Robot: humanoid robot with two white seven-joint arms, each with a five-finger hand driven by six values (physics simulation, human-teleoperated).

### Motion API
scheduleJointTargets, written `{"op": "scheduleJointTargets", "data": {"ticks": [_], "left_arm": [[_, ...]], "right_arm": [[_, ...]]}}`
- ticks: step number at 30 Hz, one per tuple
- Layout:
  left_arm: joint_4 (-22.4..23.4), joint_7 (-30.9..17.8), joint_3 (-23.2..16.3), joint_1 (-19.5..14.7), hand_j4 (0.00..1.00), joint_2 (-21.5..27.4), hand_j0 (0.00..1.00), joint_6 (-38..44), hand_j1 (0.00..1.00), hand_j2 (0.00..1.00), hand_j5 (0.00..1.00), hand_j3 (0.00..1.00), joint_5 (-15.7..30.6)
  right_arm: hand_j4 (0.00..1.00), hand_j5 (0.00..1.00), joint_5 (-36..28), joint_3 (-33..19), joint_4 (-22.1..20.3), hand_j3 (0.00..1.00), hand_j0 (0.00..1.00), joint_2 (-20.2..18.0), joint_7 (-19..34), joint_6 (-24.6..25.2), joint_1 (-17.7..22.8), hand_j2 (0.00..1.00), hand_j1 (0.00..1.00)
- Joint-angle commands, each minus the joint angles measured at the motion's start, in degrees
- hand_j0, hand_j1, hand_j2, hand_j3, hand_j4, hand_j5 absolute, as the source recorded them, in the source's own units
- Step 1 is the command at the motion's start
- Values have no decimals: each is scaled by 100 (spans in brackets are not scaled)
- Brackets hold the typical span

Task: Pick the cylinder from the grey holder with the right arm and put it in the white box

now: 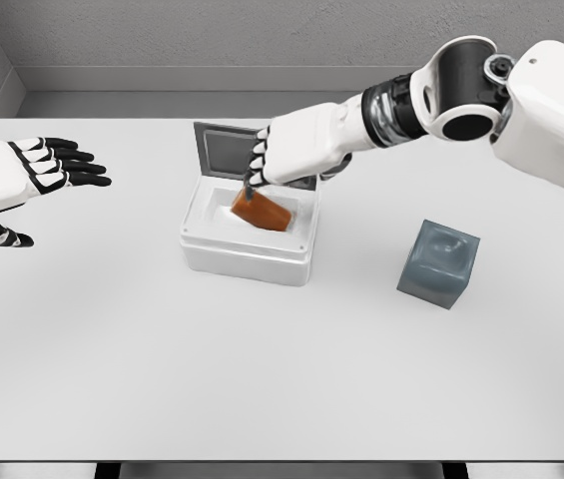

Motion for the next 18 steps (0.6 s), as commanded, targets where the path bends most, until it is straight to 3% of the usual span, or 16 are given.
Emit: {"op": "scheduleJointTargets", "data": {"ticks": [1,5,9,11,13,14,18], "left_arm": [[0,3,0,0,100,7,100,9,100,100,100,100,37],[0,-5,9,-53,100,7,100,9,100,100,100,100,37],[0,-146,0,-79,100,7,100,9,100,100,100,100,55],[0,-199,0,-246,100,-45,100,9,100,100,100,100,72],[0,-322,0,-378,100,-168,100,9,100,100,100,100,64],[0,-471,-96,-570,100,-300,100,9,100,100,100,100,64],[158,-928,-1125,-1924,100,-880,100,9,100,100,100,100,20]], "right_arm": [[99,99,-54,-61,-112,99,99,-144,-2,13,9,99,99],[99,99,-335,-325,-1211,99,99,-1041,-2,13,35,99,99],[99,99,-519,-395,-1852,99,99,-1577,-2,13,70,99,99],[99,99,-756,-456,-1975,99,99,-1937,-2,13,88,99,99],[99,99,-1266,-1098,-2046,99,99,-2350,-2,13,430,99,99],[99,99,-1547,-1475,-2046,99,99,-2613,-2,13,667,99,99],[100,100,-2752,-2864,-2020,100,100,-3431,-2,13,1818,100,100]]}}
